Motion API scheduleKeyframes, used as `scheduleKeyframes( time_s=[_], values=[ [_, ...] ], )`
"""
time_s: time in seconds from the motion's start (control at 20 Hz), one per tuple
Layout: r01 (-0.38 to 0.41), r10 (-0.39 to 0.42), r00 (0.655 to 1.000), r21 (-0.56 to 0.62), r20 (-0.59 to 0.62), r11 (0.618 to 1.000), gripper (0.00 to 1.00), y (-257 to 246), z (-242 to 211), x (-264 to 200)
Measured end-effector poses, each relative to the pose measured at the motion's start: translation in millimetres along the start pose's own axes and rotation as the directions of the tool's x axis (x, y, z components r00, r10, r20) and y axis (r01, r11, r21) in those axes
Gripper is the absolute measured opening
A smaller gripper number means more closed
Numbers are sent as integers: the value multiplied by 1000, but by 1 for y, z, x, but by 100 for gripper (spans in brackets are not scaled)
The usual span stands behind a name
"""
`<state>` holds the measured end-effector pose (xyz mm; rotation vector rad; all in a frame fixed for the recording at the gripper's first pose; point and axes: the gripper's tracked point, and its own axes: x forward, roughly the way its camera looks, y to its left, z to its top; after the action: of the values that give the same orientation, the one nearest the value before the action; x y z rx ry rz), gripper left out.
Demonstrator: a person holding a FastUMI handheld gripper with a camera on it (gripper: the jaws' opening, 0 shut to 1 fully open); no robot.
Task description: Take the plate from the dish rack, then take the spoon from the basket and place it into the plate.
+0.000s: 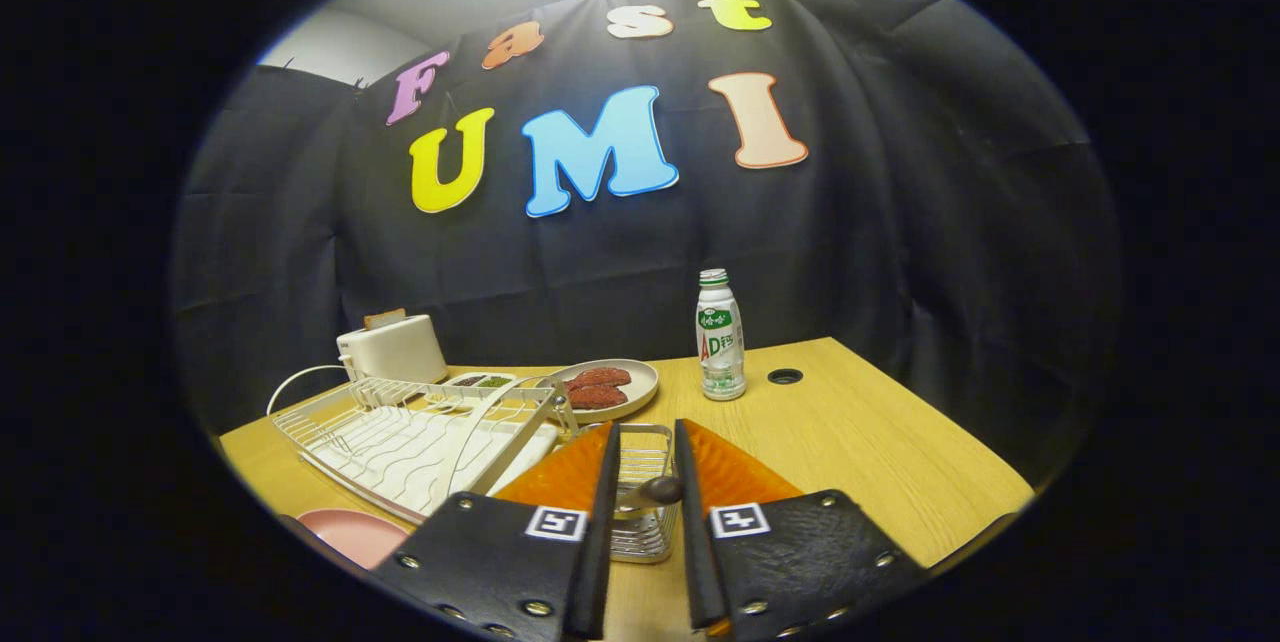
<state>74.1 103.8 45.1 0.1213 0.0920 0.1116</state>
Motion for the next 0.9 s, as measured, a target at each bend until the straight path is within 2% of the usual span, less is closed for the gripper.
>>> scheduleKeyframes(
  time_s=[0.05,0.2,0.25,0.4,0.45,0.65,0.9],
  values=[
    [-8,8,1000,-6,-3,1000,21,4,-1,0],
    [-41,41,999,-17,-16,999,21,12,-7,4],
    [-8,7,1000,-36,-27,999,11,8,-10,10],
    [-3,2,999,-21,-44,1000,11,8,-6,2],
    [-9,7,998,-25,-57,1000,5,9,-5,3],
    [-12,7,997,-58,-83,998,5,12,8,-1],
    [-13,8,995,-45,-97,999,5,15,28,-1]
  ],
)
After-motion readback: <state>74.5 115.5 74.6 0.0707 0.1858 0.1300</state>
